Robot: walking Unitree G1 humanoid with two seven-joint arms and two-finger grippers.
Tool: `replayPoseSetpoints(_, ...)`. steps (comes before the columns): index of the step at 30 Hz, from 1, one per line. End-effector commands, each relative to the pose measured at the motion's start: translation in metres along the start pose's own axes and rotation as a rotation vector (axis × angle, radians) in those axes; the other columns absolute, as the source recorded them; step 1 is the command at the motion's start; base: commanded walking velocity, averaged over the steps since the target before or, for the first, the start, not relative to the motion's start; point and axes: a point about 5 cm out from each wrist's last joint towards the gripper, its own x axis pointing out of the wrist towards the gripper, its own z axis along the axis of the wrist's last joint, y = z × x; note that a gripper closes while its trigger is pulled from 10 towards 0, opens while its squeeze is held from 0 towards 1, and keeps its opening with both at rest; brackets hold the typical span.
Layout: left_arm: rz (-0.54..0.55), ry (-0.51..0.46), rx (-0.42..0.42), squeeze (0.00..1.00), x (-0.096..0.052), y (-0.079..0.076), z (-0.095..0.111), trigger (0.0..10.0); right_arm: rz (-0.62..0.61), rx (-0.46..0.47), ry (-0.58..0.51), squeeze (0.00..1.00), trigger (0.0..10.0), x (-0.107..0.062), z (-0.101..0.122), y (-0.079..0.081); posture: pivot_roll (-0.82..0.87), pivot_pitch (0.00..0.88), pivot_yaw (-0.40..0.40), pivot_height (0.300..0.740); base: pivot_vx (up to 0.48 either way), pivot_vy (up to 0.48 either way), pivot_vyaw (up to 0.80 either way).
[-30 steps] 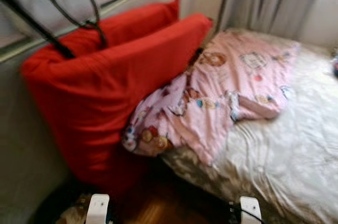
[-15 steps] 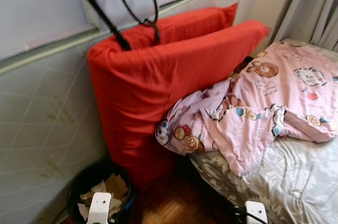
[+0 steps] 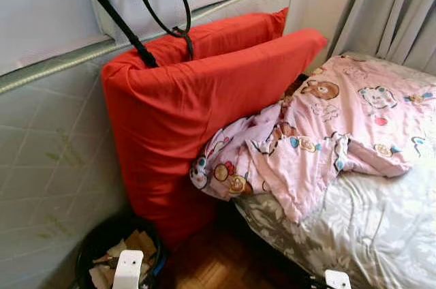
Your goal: Clean up the room
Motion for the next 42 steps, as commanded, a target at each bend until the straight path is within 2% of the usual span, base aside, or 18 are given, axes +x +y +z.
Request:
replayPoseSetpoints(1, -0.003, 0.002, 0.006, 0.00, 0.000, 0.000, 0.000, 10.0, 0.018, -0.009, -0.004, 0.00, 10.0, 0.002, 0.003, 0.012, 0.06, 0.000, -0.009, 0.740, 0.356, 0.000, 0.00)
replayPoseSetpoints(9, -0.006, 0.002, 0.006, 0.00, 0.000, 0.001, 0.000, 10.0, 0.058, -0.016, 0.007, 0.00, 10.0, 0.003, -0.002, 0.040, 0.06, 0.000, -0.007, 0.740, 0.379, 0.000, 0.00)
replayPoseSetpoints(14, -0.005, 0.001, 0.003, 0.00, 0.000, 0.001, 0.001, 10.0, 0.069, -0.020, 0.004, 0.00, 10.0, 0.003, -0.003, 0.050, 0.06, 0.000, -0.009, 0.740, 0.395, 0.000, 0.00)
replayPoseSetpoints(18, -0.005, 0.001, 0.002, 0.00, 0.000, 0.001, 0.000, 10.0, 0.068, -0.053, -0.009, 0.00, 10.0, 0.004, 0.001, 0.044, 0.06, 0.000, -0.008, 0.740, 0.397, 0.000, 0.11)
replayPoseSetpoints(23, -0.004, -0.005, 0.000, 0.00, 0.000, 0.001, 0.001, 10.0, 0.059, -0.044, -0.011, 0.00, 10.0, 0.004, 0.003, 0.041, 0.06, 0.000, -0.008, 0.740, 0.398, 0.000, 0.73)
replayPoseSetpoints(31, -0.023, -0.098, 0.005, 0.00, 0.003, 0.000, 0.020, 10.0, 0.032, 0.040, -0.084, 0.00, 10.0, 0.007, 0.022, 0.033, 0.05, 0.000, -0.009, 0.740, 0.000, 0.000, 0.00)
replayPoseSetpoints(34, -0.068, -0.219, 0.031, 0.00, 0.004, -0.004, 0.044, 10.0, 0.019, 0.114, -0.179, 0.00, 10.0, 0.011, 0.057, 0.025, 0.06, 0.000, -0.015, 0.740, 0.000, 0.000, 0.00)
replayPoseSetpoints(37, -0.085, -0.258, 0.043, 0.00, 0.004, -0.006, 0.051, 10.0, 0.021, 0.118, -0.203, 0.00, 10.0, 0.011, 0.064, 0.024, 0.06, 0.000, -0.015, 0.740, 0.000, 0.000, 0.00)
replayPoseSetpoints(39, -0.109, -0.370, 0.015, 0.00, 0.001, -0.008, 0.067, 10.0, 0.045, 0.122, -0.279, 0.00, 10.0, 0.011, 0.080, 0.025, 0.06, 0.000, -0.024, 0.740, 0.000, 0.000, 0.00)
replayPoseSetpoints(42, -0.109, -0.370, 0.015, 0.00, 0.001, -0.008, 0.067, 10.0, 0.045, 0.122, -0.279, 0.00, 10.0, 0.011, 0.080, 0.025, 0.06, 0.000, -0.024, 0.740, 0.000, 0.000, 0.00)
